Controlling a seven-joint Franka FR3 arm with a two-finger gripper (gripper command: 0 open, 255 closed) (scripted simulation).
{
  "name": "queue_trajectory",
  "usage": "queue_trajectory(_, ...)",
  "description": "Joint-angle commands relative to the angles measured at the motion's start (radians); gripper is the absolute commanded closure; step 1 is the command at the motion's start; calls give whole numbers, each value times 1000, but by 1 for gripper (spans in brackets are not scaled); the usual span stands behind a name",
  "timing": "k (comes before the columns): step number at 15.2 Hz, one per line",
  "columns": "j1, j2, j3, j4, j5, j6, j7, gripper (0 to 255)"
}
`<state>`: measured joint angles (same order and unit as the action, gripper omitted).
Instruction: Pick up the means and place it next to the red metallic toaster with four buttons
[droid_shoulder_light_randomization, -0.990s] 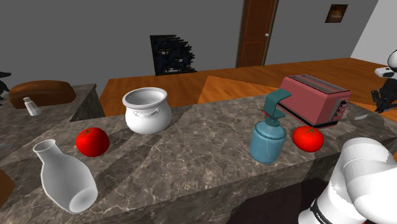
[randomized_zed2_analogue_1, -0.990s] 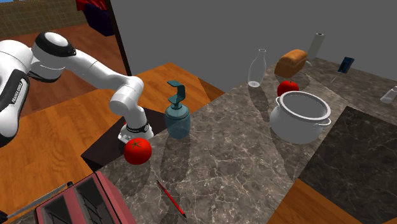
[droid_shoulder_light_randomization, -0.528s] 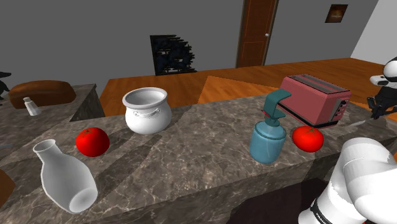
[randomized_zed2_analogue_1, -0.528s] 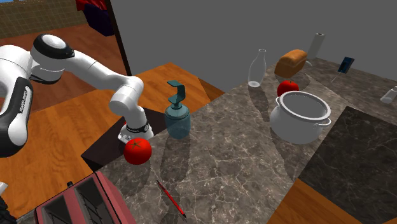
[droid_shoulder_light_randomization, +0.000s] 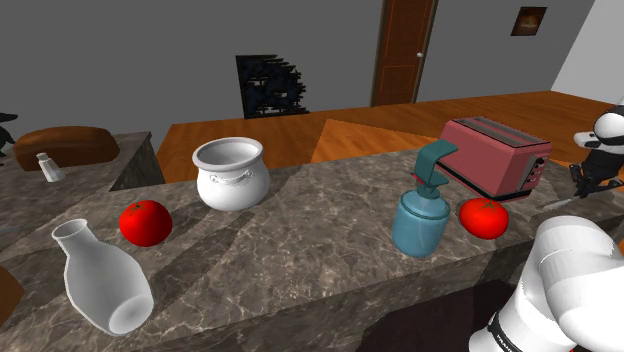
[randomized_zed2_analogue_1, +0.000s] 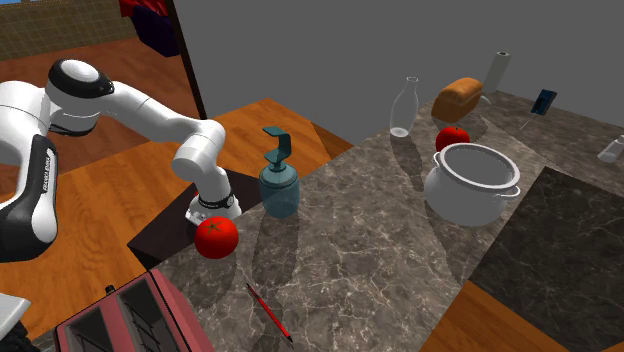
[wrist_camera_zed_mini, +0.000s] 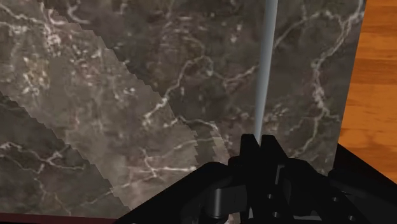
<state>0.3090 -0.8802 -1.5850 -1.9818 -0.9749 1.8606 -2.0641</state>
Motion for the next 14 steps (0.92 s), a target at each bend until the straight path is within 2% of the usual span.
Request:
queue_trajectory(1, 5, -4, -10, -5, -8, 9, 4, 255)
queue_trajectory(7, 5, -4, -10, -5, -8, 9, 4, 255)
queue_trajectory(8, 5, -4, -10, -5, -8, 9, 4, 0)
queue_trajectory(13, 5, -4, -10, -5, -8, 9, 4, 0)
queue_trajectory(14, -4, 6, 14, 6, 10, -12, -4, 0)
